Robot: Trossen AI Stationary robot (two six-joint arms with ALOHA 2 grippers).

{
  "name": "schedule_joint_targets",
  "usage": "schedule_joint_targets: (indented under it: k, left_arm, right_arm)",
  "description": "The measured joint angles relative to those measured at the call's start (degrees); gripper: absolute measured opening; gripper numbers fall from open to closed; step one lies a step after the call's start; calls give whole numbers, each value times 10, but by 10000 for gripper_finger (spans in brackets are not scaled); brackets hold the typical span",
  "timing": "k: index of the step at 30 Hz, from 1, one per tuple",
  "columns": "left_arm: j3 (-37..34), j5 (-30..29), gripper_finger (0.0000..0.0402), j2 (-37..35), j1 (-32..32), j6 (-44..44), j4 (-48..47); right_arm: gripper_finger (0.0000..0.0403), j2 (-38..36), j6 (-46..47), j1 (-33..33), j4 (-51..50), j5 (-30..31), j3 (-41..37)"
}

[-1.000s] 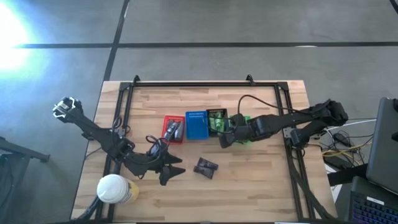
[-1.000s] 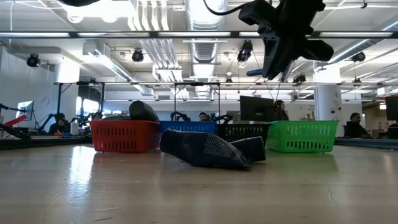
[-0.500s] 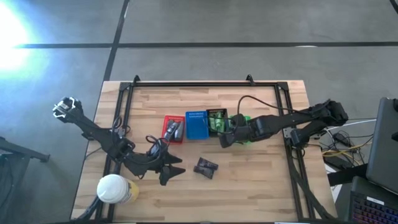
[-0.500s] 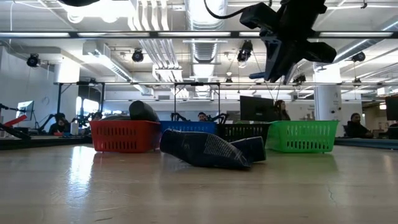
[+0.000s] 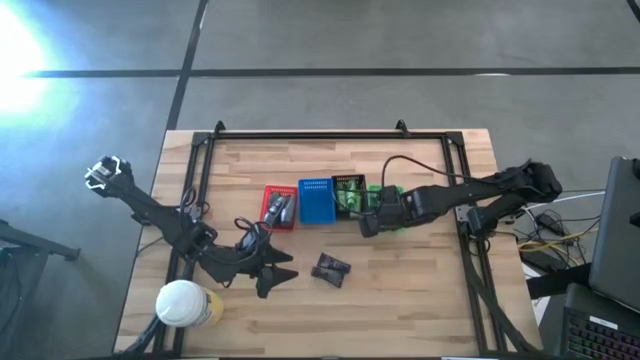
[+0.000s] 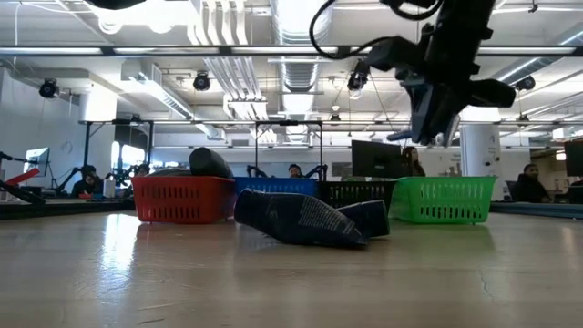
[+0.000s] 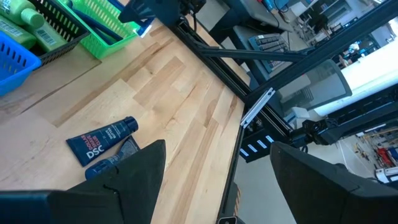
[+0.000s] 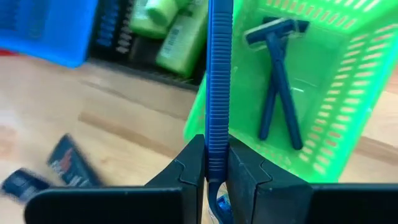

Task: Pick & Place Travel size toiletries
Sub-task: Put the blue razor into the green basket

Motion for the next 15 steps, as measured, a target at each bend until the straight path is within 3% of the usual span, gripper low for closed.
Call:
schedule_joint_targets:
  k: [15]
  left_arm:
    - [0, 0, 294, 0, 0, 0, 0]
  right_arm:
    - [38, 3, -19, -67, 32, 2, -71]
